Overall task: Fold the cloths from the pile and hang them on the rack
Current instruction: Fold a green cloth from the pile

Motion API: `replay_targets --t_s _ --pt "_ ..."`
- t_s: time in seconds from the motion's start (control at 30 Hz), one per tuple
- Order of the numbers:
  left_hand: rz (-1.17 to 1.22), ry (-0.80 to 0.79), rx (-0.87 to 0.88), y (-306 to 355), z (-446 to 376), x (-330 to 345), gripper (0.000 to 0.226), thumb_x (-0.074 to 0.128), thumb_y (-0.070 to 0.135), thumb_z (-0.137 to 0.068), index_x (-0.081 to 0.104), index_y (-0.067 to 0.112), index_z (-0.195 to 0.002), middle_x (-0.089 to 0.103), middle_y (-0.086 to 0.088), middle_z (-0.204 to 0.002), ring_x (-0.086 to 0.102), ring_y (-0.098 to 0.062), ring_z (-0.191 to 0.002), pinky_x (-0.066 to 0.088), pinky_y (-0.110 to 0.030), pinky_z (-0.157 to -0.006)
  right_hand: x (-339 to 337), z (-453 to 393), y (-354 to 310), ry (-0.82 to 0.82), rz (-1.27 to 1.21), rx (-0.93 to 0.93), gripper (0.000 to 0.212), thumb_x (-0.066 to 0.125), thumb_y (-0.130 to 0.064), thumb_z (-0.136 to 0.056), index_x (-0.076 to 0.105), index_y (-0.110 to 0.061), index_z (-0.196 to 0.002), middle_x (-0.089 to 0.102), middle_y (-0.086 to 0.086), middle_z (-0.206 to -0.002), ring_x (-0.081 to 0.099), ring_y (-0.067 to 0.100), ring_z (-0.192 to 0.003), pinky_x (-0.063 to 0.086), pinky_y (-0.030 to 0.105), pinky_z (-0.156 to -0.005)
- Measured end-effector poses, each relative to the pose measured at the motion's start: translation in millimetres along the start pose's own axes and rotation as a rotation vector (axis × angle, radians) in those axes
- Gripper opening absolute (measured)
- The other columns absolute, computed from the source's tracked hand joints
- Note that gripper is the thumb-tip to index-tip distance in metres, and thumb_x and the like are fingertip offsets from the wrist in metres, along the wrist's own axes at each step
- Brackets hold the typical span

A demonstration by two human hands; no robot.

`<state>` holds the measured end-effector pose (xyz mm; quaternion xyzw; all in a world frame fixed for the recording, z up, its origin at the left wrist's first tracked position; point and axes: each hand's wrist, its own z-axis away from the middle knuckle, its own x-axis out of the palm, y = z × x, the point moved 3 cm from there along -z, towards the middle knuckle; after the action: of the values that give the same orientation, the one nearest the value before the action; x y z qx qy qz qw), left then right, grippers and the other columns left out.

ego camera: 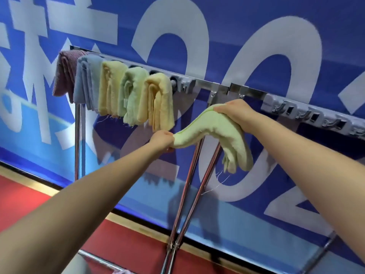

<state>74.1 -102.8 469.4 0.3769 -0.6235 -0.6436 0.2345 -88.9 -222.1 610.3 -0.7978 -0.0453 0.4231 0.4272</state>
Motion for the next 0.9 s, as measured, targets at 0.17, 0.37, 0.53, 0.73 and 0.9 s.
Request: replay_targets --t_s 0.17,0.37,0.53,0.73,0.9 --pt "0.005 0.036 0.216 48.9 -9.9 1.4 0.026 0.044 0.008 -0.091 0.067 0.020 -0.097 0.057 0.000 -0.073 0.048 -0.016 -0.066 0.039 -0.025 -0.060 -4.8 -30.1 -36.6 -0.034 0.101 -0.039 0.029 0.067 -0.031 -0.083 0.069 -0.004 -0.096 0.067 0.008 -0.090 0.063 0.021 -0.080 0.053 0.034 -0.074" --pt "0.145 0.073 0.335 96.0 -36.5 -15.6 0.030 0.038 0.017 -0.095 0.066 0.009 -0.092 0.067 -0.010 -0.091 0.055 -0.019 -0.081 0.042 -0.030 -0.067 24.6 -70.4 -72.5 -0.119 0.157 -0.115 0.028 0.067 -0.031 -0.082 0.071 -0.007 -0.095 0.070 0.010 -0.097 0.065 0.019 -0.081 0.053 0.031 -0.072" --pt "0.374 0.152 0.169 88.1 -64.5 -30.2 0.050 0.037 0.051 -0.078 0.072 0.017 -0.088 0.074 -0.007 -0.090 0.068 -0.029 -0.089 0.052 -0.049 -0.089 52.6 -109.4 -83.0 -0.131 0.071 -0.100 0.024 0.068 -0.029 -0.085 0.069 -0.009 -0.098 0.069 0.007 -0.100 0.066 0.020 -0.088 0.054 0.029 -0.074" --pt "0.431 0.139 0.206 90.2 -79.0 -23.3 0.040 0.034 0.040 -0.099 0.064 0.015 -0.089 0.069 -0.007 -0.096 0.062 -0.024 -0.098 0.048 -0.037 -0.088 57.1 -145.4 -73.8 0.007 -0.124 0.036 0.028 0.073 -0.029 -0.079 0.068 -0.012 -0.101 0.069 0.006 -0.105 0.066 0.020 -0.089 0.053 0.030 -0.071" --pt "0.370 0.141 0.317 90.6 -84.2 -16.5 0.052 0.030 0.049 -0.090 0.063 0.016 -0.112 0.066 -0.012 -0.115 0.058 -0.029 -0.112 0.043 -0.051 -0.103 65.3 -150.3 -58.2 0.145 -0.011 -0.142 0.031 0.071 -0.035 -0.080 0.069 -0.011 -0.099 0.066 0.002 -0.096 0.061 0.018 -0.090 0.052 0.034 -0.082"
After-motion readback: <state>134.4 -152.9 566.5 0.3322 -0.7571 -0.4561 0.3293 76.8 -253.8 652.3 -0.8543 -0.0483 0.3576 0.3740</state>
